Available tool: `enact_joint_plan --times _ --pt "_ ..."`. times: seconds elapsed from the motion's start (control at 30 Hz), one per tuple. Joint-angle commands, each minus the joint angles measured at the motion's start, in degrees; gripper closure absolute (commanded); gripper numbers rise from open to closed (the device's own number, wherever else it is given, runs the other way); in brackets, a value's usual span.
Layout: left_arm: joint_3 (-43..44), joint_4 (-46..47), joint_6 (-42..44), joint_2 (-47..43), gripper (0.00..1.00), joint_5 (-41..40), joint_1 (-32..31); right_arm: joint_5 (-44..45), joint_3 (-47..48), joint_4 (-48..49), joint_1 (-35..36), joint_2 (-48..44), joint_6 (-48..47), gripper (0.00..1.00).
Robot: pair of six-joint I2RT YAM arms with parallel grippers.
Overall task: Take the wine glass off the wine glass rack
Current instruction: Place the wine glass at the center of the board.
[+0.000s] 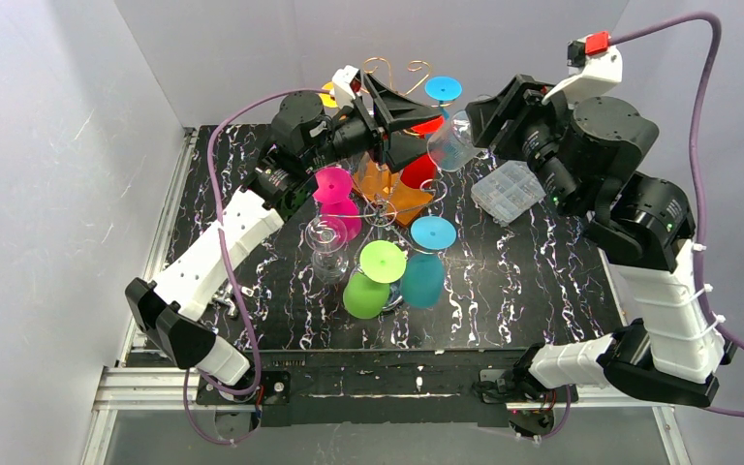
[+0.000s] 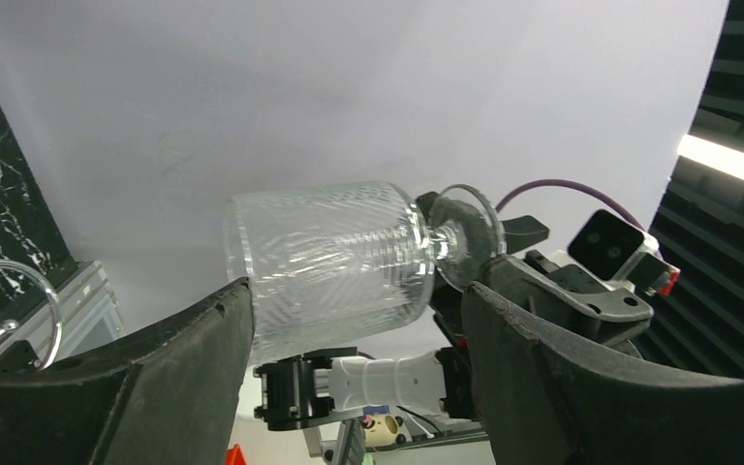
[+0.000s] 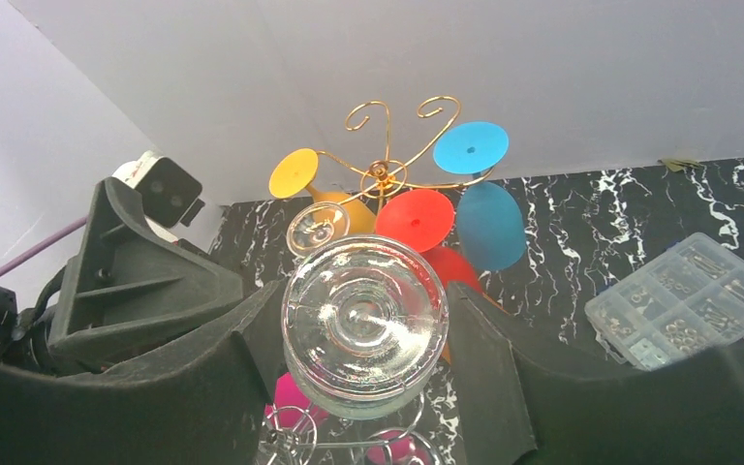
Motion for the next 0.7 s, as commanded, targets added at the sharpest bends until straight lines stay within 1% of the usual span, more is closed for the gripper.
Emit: enact_joint_plan --times 0.0,0.13,0.33,0.4,0.67 --pt "-0.4 5.5 -1.9 -3.7 0.25 1.5 -0.5 -0.6 -2.2 10.4 0.0 -1.8 2.8 0.61" --pt "-0.4 7.9 -3.1 -4.0 0.28 1.4 -0.7 -1.2 -4.3 12.6 0.0 -2.3 4.3 0.61" --pt "-1.6 12.5 -5.3 -5.5 0.37 0.2 -0.9 -1.7 -9.5 17.4 0.0 -4.7 6.8 0.61" --pt "-1.3 14.2 -5.9 -5.5 0.42 -0.1 -0.9 -1.9 -11.1 18.6 0.0 -5.5 8.0 0.61" --pt "0.1 19.7 -7.1 -5.7 0.56 -1.0 -1.0 -4.0 -15.7 23.0 0.0 -6.8 11.4 0.60"
